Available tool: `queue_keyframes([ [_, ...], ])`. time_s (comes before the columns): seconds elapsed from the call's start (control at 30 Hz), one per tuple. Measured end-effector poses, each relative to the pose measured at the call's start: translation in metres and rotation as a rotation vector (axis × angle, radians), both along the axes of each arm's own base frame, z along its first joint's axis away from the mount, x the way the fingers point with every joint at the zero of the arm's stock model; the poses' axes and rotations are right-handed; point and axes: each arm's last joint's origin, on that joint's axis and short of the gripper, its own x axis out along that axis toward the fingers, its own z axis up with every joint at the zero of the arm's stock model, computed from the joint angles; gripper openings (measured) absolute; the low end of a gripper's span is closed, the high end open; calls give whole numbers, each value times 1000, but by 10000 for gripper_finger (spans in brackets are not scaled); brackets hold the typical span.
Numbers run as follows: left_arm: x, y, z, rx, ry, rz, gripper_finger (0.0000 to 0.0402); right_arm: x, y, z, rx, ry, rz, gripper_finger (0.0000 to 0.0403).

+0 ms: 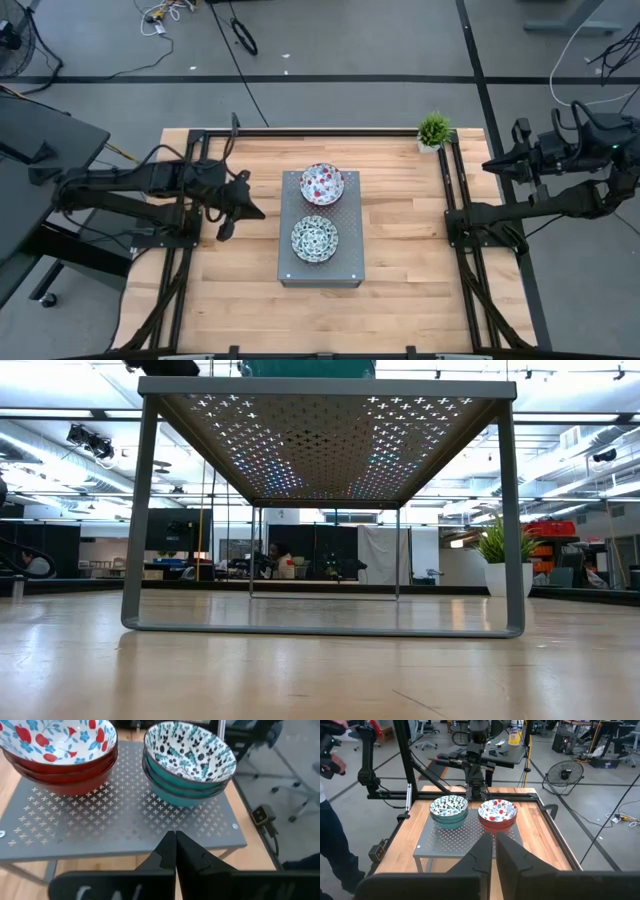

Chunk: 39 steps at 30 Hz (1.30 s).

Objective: Pick & Place Mini bowls
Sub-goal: Return to Home Position

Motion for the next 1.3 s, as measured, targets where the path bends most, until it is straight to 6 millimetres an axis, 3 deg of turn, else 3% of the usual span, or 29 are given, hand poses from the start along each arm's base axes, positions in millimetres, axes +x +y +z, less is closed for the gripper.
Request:
queue_keyframes([
  [0.37, -4, -3, -38, 66, -90, 96, 1, 0, 0, 0, 0, 0, 0, 29],
  [0.5, -14, -2, -51, 87, -189, 203, 1, 0, 0, 0, 0, 0, 0, 29],
  [0.83, -46, -1, -90, 33, -241, 227, 1, 0, 0, 0, 0, 0, 0, 29],
  [1.3, -63, 0, -114, 1, -429, 232, 1, 0, 0, 0, 0, 0, 0, 29],
])
